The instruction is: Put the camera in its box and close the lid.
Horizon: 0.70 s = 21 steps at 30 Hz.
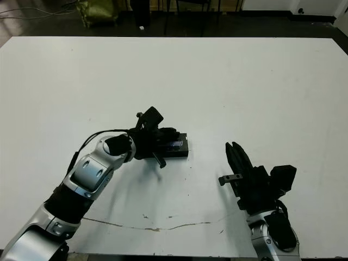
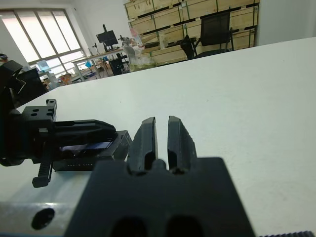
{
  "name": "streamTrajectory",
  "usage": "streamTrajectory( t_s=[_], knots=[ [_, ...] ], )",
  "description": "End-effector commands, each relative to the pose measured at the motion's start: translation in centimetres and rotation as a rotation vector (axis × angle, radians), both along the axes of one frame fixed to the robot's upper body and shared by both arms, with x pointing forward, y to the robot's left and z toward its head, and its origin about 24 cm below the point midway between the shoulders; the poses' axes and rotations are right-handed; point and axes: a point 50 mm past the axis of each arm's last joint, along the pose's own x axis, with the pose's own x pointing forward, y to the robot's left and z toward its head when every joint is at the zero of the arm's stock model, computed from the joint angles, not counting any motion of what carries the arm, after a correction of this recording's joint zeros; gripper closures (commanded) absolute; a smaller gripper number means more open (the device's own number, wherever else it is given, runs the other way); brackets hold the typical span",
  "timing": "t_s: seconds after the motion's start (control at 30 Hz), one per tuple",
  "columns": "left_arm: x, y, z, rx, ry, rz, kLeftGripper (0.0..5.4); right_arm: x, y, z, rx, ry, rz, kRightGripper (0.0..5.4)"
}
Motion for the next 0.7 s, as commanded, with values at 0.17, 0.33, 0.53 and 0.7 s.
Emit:
streamTrajectory(
  t_s=[0.17, 0.33, 0.53, 0.7],
  knots=[
    [-0.6, 2.0, -3.0, -0.019, 0.166, 0.097, 5.37, -0.1, -0.2, -0.3, -0.004, 0.012, -0.010, 5.40],
    [-0.8, 3.3, -0.3, -0.143, 0.091, 0.151, 5.37, -0.1, -0.1, -0.2, 0.018, 0.001, 0.010, 5.40],
    [-0.9, 5.2, 2.6, -0.294, 0.023, 0.253, 5.37, -0.1, 0.0, -0.1, 0.014, -0.002, -0.001, 5.40],
    [-1.4, 7.3, 4.3, -0.376, -0.063, 0.337, 5.37, 0.1, 0.1, 0.0, 0.044, -0.027, -0.003, 5.40]
  ],
)
